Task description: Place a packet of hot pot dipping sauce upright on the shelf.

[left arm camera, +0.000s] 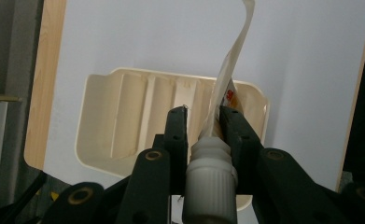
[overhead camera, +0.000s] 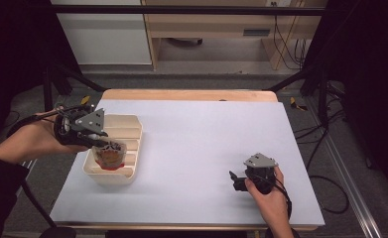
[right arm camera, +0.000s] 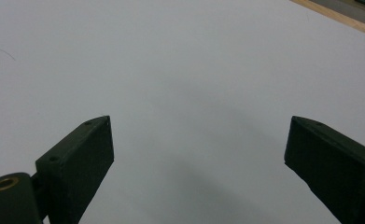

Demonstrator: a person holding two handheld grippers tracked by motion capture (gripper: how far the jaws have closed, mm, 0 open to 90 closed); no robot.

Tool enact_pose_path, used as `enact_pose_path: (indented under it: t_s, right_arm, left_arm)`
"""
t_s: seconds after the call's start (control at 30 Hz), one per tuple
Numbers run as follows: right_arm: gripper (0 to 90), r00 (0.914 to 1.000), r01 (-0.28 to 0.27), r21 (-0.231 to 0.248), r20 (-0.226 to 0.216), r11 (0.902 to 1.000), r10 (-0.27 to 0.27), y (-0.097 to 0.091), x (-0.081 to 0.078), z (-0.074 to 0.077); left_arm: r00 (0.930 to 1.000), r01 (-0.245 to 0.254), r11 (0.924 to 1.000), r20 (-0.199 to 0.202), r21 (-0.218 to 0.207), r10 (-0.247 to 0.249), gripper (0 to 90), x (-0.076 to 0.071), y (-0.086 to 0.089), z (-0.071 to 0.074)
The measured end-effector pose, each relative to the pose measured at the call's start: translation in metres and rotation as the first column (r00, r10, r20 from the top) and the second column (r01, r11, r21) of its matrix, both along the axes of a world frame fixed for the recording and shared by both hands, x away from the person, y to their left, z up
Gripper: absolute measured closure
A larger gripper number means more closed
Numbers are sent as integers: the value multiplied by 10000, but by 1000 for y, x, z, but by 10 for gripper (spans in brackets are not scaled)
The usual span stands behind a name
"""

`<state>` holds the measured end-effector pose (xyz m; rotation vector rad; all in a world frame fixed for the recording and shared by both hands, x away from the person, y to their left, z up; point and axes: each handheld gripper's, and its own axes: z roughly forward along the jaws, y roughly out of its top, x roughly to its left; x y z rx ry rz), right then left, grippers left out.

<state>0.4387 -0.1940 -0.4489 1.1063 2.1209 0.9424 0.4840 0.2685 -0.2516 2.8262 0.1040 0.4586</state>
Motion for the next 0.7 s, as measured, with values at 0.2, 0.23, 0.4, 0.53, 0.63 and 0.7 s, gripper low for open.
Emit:
enact_pose_path:
  t_s: [0.2,0.23,0.4,0.53,0.63,0.7]
  right_arm:
    - [84,10000,24,5,-50,10000,-24,0,0,0]
    - [84,10000,25,-4,-39,10000,-25,0,0,0]
    - [84,10000,10,-47,-5,10000,-10,0,0,0]
    - [84,10000,38,-8,-44,10000,-38,1,0,0]
    - [84,10000,30,26,-80,10000,-29,0,0,0]
    - [84,9999,36,0,-99,10000,-36,0,1,-2]
  left_arm:
    - [9999,-27,10000,-158,-57,26,734,1,2,-7]
    - [9999,-15,10000,-167,-32,15,734,1,2,-8]
    - [9998,3,10000,-187,-80,-5,734,0,1,-11]
    - [9997,20,10000,-247,-73,-22,734,0,1,-14]
    - [9995,25,10000,-327,-47,-27,734,0,2,-17]
    - [9993,4,10000,-366,-60,-6,734,0,2,-18]
